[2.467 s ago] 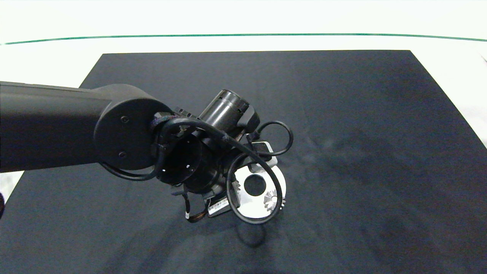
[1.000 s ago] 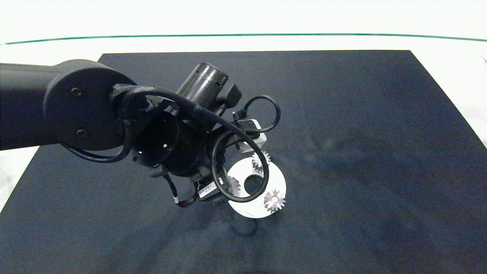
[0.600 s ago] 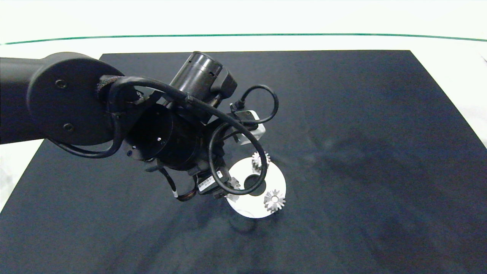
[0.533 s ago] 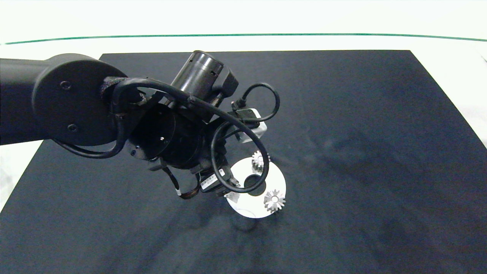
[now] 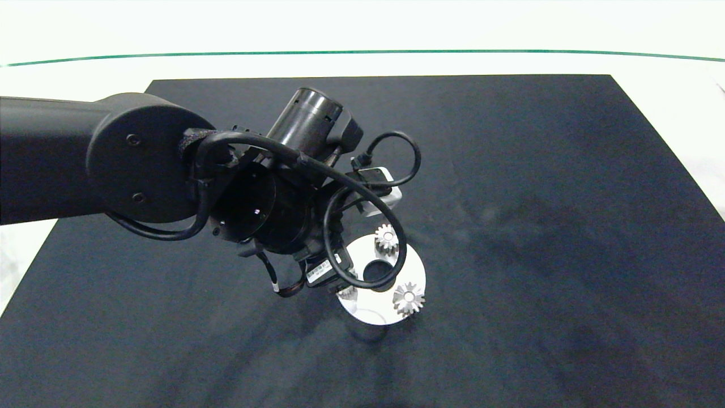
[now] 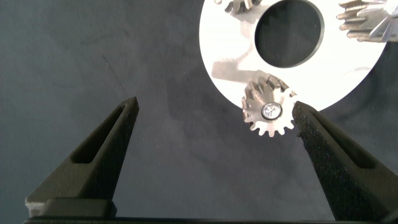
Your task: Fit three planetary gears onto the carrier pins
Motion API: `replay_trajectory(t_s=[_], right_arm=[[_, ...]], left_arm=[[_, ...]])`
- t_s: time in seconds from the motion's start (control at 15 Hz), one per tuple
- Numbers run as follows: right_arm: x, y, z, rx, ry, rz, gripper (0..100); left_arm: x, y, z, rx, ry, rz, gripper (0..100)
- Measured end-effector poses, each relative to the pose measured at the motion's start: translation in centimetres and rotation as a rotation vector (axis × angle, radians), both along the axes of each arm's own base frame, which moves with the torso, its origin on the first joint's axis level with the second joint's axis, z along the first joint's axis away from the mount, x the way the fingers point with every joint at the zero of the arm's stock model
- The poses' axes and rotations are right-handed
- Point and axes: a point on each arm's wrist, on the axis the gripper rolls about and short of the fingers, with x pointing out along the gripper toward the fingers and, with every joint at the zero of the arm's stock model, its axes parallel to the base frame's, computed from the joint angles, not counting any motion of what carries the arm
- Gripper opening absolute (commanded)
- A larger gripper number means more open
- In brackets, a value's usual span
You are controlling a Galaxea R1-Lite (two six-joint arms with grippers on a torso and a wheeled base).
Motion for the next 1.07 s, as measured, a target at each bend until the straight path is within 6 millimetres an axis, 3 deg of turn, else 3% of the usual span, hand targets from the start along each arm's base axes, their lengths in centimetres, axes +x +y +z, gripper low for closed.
replay_trajectory(t_s=[0.33,0.47,0.6,0.8,1.07], right_arm=[[0.0,0.1,0.0,-0.002,0.002,0.01,100],[0.0,0.1,-0.1,-0.003,0.003,0.013,100],[0.0,0.1,-0.1,-0.002,0.005,0.013,100],[0.1,0.2,-0.4,-0.012,0.015,0.009,100],[0.3,-0.1,-2.0,-0.041,0.056,-0.051,100]], left_arm=[[-0.1,0.6,1.0,-0.018,-0.024,0.006,100],[-0.4,2.3,2.7,-0.054,-0.06,0.044,100],[-0.9,5.4,4.8,-0.12,-0.105,0.135,100],[-2.3,11.7,7.8,-0.231,-0.22,0.334,100],[-6.7,19.6,9.6,-0.374,-0.396,0.659,100]])
